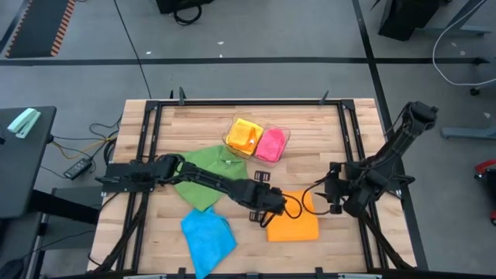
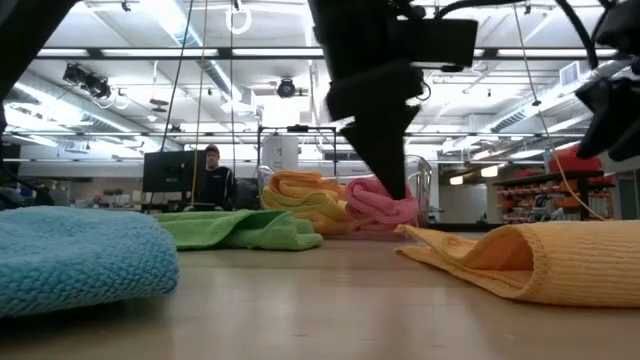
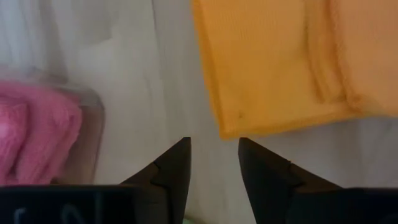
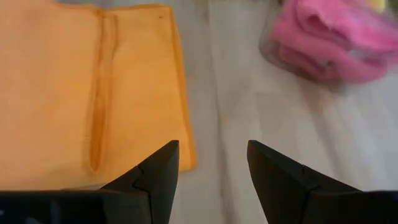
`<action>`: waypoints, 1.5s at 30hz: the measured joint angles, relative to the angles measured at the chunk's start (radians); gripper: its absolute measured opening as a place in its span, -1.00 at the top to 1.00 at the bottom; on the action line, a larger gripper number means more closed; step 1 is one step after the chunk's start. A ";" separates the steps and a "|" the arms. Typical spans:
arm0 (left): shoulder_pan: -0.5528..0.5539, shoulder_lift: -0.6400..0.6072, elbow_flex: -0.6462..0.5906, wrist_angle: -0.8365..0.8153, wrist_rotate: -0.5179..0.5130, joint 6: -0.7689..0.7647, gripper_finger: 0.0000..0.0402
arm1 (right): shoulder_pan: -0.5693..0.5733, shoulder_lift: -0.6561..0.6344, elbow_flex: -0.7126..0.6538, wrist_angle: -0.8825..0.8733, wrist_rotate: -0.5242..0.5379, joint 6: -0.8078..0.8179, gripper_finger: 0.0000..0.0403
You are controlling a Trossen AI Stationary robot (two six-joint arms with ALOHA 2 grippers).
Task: Fold microfiber towels
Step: Fold the orange microfiber cloth
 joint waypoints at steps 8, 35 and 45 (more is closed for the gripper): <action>0.036 0.020 -0.002 0.163 0.144 0.038 0.27 | -0.017 -0.075 -0.125 0.143 -0.030 0.121 0.01; -0.010 0.030 -0.169 0.411 0.165 0.027 0.44 | -0.366 0.093 -0.134 0.347 -0.375 -0.045 0.00; -0.024 -0.038 -0.166 0.368 0.155 0.034 0.49 | -0.204 0.104 -0.064 0.486 -0.415 -0.289 0.02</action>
